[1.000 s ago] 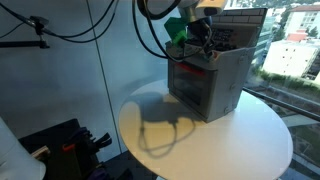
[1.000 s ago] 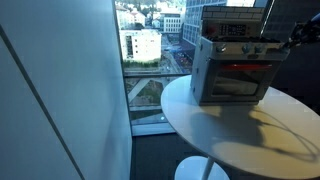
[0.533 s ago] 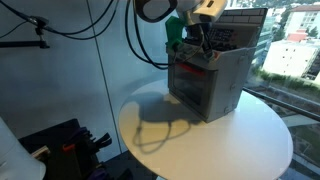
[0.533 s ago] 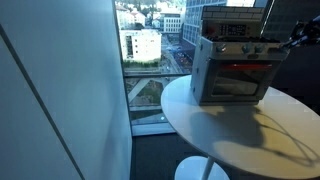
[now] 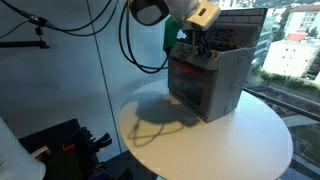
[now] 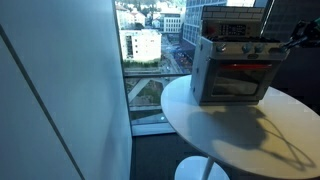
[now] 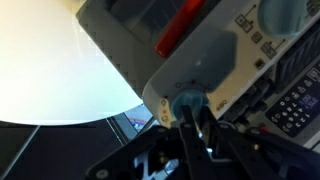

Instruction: Turn the far right stove knob clockwise once

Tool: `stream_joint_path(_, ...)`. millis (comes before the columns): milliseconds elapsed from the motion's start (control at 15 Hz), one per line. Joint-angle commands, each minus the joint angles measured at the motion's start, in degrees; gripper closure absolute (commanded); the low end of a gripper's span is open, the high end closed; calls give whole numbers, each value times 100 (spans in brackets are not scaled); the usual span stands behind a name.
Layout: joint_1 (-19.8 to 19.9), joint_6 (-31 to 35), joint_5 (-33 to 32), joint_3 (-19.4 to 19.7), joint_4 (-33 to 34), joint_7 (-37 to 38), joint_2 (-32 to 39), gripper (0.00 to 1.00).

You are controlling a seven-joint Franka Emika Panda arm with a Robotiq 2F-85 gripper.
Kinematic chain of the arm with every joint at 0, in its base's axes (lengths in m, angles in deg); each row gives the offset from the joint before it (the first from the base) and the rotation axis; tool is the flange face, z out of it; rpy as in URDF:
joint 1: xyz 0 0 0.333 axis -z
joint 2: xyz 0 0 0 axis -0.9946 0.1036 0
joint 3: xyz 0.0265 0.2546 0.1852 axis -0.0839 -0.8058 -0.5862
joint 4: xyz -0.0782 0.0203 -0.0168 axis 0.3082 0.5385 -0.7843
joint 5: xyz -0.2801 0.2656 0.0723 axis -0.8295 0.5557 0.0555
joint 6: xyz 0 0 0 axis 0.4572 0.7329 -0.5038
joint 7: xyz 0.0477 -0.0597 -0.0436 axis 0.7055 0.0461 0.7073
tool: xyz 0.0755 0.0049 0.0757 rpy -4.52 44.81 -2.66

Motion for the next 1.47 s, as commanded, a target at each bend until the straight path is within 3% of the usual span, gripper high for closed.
stream_joint_path(0, 20, 351, 589, -89, 167, -100, -16, 95)
stream_joint_path(133, 22, 351, 643, -106, 138, -124, -22, 94)
stream_joint_path(200, 22, 344, 591, -99, 115, -133, -37, 61)
stream_joint_path(333, 25, 312, 481, -79, 74, -126, -103, 54)
stream_joint_path(800, 39, -255, -537, 58, -350, -23, -556, 0)
stream_joint_path(1400, 320, -2127, -2707, 301, -652, 347, -1273, 0)
